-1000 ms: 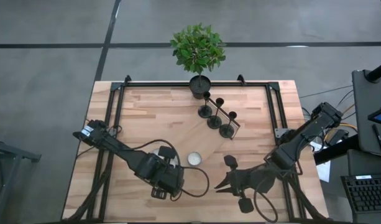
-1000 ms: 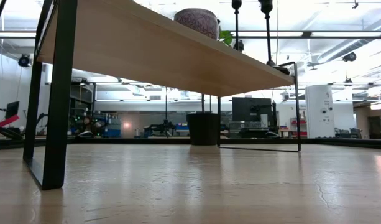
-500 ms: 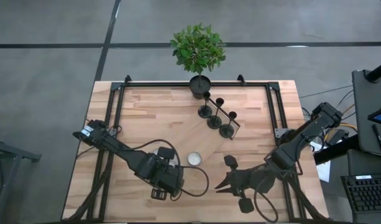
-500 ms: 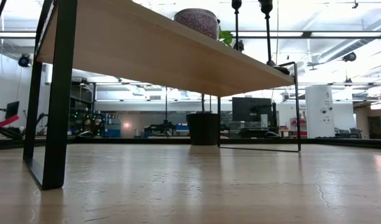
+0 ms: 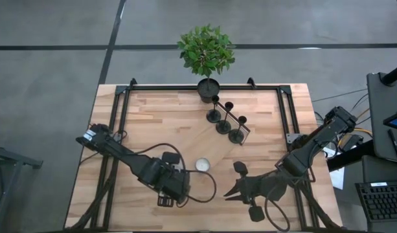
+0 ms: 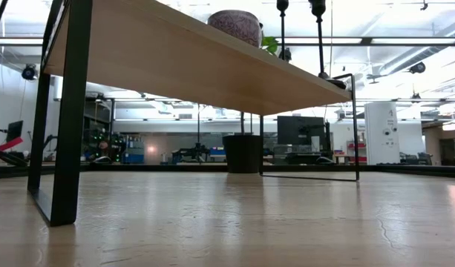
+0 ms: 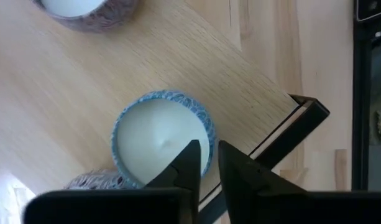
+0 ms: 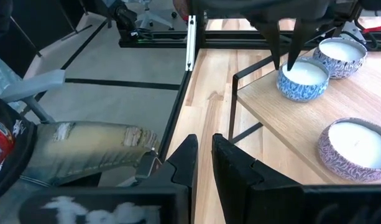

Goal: Pick & Place candle stick holders
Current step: Put the blue scented candle on the shelf, then adjust the red patterned scented candle on the shelf

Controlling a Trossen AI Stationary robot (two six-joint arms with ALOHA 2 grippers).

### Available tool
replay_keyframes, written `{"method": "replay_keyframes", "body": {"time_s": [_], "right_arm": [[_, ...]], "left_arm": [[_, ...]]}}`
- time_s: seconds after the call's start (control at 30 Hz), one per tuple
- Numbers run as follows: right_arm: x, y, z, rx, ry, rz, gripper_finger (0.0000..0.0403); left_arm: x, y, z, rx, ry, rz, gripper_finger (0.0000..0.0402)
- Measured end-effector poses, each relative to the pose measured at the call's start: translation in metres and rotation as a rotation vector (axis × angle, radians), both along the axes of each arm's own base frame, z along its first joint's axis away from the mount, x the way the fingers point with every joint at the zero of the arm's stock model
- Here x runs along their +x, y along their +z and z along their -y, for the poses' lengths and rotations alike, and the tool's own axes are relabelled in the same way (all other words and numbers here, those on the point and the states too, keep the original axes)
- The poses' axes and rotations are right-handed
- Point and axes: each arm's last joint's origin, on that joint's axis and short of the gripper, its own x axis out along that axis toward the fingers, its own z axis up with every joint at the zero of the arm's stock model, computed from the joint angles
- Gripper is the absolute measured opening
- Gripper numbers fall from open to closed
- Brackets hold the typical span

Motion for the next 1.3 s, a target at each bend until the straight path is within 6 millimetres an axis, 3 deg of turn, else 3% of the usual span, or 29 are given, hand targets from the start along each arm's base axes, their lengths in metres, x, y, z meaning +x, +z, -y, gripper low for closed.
{"method": "replay_keyframes", "body": {"time_s": [0.27, 0.5, 0.73, 0.97, 1.3], "right_arm": [[0.000, -0.003, 0.003, -0.052, -0.078, 0.016, 0.0043], [0.000, -0.032, 0.017, -0.218, -0.296, 0.008, 0.0043], [0.015, -0.071, 0.051, -0.169, -0.473, -0.011, 0.0042], [0.022, -0.102, 0.082, -0.136, -0.586, -0.016, 0.0030], [0.030, -0.116, 0.080, -0.063, -0.608, 0.060, 0.0008]], "left_arm": [[-0.012, 0.018, -0.006, -0.045, 0.026, 0.042, 0.0082], [-0.025, 0.038, 0.002, -0.100, 0.005, 0.170, 0.0073], [-0.034, 0.045, 0.025, -0.048, -0.043, 0.316, 0.0069], [-0.043, 0.047, 0.042, -0.073, -0.095, 0.354, 0.0067], [-0.047, 0.048, 0.047, -0.052, -0.103, 0.379, 0.0064]]}}
